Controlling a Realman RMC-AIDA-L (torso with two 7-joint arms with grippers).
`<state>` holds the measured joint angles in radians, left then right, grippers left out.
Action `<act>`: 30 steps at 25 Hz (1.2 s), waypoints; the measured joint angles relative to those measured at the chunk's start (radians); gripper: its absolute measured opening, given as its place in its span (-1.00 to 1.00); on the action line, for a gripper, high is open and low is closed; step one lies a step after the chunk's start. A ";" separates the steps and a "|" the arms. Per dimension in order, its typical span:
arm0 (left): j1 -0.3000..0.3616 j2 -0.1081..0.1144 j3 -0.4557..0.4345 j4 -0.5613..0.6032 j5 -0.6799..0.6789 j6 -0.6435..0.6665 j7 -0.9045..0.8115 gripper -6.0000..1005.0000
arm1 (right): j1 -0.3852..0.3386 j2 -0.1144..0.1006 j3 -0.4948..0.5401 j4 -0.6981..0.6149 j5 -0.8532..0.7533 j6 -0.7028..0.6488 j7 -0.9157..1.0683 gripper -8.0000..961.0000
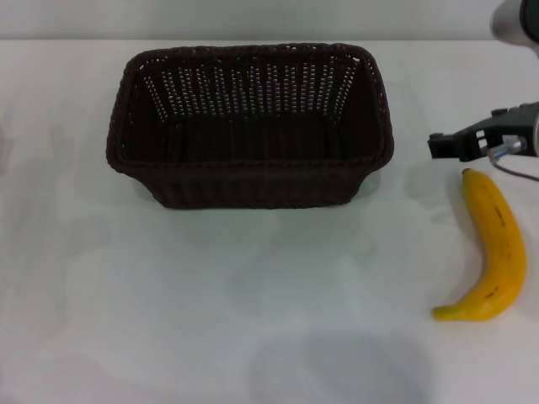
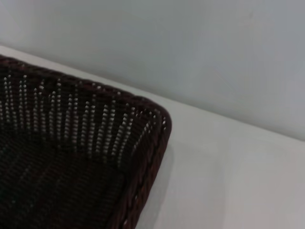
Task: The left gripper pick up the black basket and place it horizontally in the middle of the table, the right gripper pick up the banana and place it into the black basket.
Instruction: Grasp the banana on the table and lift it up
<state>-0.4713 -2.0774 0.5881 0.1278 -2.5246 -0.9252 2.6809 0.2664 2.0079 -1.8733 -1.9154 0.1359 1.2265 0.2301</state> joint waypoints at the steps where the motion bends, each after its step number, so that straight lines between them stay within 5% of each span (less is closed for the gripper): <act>1: -0.002 0.000 -0.002 0.000 -0.002 -0.002 0.003 0.63 | -0.003 0.000 -0.007 -0.003 0.000 0.003 0.007 0.74; 30: -0.041 -0.004 -0.004 -0.020 -0.030 -0.008 0.017 0.64 | 0.007 -0.001 0.032 0.300 0.028 -0.114 0.027 0.71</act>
<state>-0.5123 -2.0815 0.5845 0.1077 -2.5543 -0.9328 2.6982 0.2734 2.0065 -1.8411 -1.6156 0.1641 1.1123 0.2571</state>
